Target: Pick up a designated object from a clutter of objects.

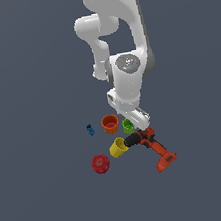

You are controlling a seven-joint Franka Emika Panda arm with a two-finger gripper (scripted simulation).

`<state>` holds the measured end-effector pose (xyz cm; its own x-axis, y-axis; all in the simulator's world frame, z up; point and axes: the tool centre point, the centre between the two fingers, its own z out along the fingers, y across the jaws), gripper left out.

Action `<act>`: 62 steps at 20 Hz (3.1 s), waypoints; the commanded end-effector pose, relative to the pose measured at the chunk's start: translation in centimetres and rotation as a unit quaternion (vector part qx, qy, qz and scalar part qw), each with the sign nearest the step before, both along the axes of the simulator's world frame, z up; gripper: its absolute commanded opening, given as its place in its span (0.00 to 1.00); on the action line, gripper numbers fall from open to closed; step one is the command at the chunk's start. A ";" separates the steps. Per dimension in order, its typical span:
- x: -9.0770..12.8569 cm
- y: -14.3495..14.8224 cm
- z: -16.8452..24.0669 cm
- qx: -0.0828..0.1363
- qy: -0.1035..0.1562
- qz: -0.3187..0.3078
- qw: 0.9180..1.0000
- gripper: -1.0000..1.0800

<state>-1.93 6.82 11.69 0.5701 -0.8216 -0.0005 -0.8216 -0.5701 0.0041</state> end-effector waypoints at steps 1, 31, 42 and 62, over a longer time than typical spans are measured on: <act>-0.3 0.3 -0.8 0.000 -0.001 -0.022 1.000 0.96; -1.1 1.1 -7.2 0.001 -0.002 -0.070 0.998 0.96; -1.1 1.1 -7.4 0.001 -0.002 -0.070 0.998 0.00; -2.6 -1.6 -1.1 0.003 -0.010 -0.070 0.997 0.00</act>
